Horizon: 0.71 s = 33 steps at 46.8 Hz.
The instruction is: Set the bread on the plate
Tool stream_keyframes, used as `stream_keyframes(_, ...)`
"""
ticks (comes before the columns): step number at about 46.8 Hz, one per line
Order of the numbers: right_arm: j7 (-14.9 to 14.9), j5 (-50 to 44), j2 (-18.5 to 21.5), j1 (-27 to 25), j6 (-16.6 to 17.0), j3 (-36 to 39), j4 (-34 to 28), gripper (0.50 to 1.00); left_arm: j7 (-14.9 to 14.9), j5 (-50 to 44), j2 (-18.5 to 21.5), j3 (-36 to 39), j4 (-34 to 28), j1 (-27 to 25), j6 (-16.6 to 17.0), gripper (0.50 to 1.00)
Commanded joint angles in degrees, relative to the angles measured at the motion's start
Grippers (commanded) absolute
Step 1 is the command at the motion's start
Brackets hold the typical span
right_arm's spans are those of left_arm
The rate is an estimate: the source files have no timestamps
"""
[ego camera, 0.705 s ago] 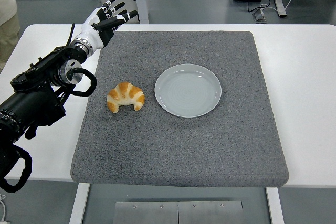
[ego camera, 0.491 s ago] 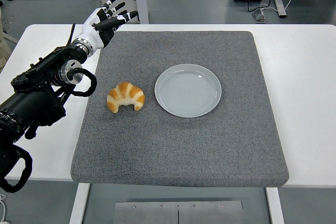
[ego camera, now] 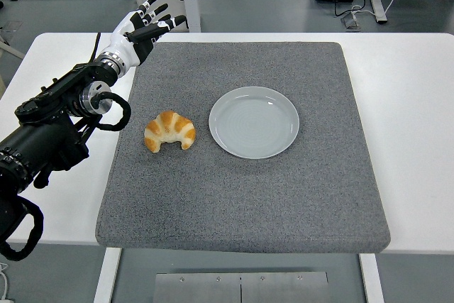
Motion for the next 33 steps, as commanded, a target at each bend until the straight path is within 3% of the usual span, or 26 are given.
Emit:
stream_keyframes(1, 0.0, 0.0, 0.0, 0.0, 0.01, 0.0, 0.0, 1.0, 0.01, 0.14, 0.0, 0.35, 0.0, 0.0, -0.71, 0.974)
stream_keyframes(33, 0.0, 0.0, 0.0, 0.0, 0.01, 0.0, 0.0, 1.0, -0.87, 0.67, 2.37, 1.58, -2.02, -1.76, -0.09, 0.974)
